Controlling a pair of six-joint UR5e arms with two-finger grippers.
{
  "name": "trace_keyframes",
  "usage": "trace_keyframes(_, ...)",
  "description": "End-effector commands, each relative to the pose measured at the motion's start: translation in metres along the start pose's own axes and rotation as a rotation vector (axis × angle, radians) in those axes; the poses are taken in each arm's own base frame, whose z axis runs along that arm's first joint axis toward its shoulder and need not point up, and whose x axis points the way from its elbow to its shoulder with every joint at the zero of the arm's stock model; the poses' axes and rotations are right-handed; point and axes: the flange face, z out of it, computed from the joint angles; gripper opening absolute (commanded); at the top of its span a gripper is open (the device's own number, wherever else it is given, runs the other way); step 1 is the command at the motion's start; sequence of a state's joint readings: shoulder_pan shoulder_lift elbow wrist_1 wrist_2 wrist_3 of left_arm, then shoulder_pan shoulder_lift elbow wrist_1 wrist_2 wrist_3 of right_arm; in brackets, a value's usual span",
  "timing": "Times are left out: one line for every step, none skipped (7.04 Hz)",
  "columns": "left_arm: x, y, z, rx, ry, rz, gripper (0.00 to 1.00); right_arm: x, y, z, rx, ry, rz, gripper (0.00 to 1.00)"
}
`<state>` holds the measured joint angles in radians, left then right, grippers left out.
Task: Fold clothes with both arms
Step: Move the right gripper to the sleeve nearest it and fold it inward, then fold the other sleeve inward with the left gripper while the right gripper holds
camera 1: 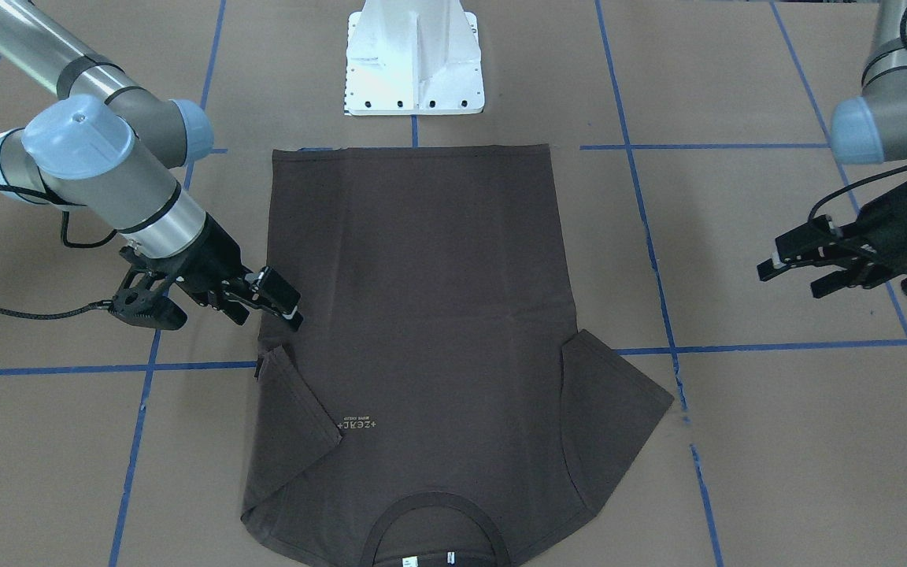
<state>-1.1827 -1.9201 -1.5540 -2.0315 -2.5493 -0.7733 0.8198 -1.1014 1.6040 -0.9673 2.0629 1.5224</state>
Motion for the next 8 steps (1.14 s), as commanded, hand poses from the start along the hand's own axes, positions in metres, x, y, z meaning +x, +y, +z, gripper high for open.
trace_keyframes(0.055,-0.026,0.069,0.081,-0.074,-0.092,1.00,0.020,0.016,-0.020,-0.033,-0.010,0.020,1.00)
trace_keyframes(0.078,-0.036,0.129,0.160,-0.183,-0.110,1.00,0.017,0.017,-0.025,-0.028,-0.020,0.018,1.00)
trace_keyframes(0.084,-0.040,0.165,0.173,-0.231,-0.100,0.96,0.022,0.018,-0.028,-0.024,-0.018,0.025,1.00)
trace_keyframes(0.061,-0.050,0.185,0.201,-0.251,-0.097,0.94,0.025,0.018,-0.025,-0.023,-0.012,0.029,1.00)
trace_keyframes(0.044,-0.054,0.196,0.224,-0.263,-0.090,0.89,0.028,0.017,-0.022,-0.024,-0.006,0.031,1.00)
trace_keyframes(0.041,-0.045,0.214,0.203,-0.278,-0.090,0.85,0.024,0.019,-0.026,-0.023,-0.015,0.026,1.00)
trace_keyframes(0.037,-0.046,0.216,0.219,-0.300,-0.091,0.82,0.025,0.018,-0.025,-0.023,-0.012,0.029,1.00)
trace_keyframes(0.036,-0.046,0.217,0.219,-0.304,-0.094,0.78,0.024,0.018,-0.025,-0.023,-0.014,0.026,1.00)
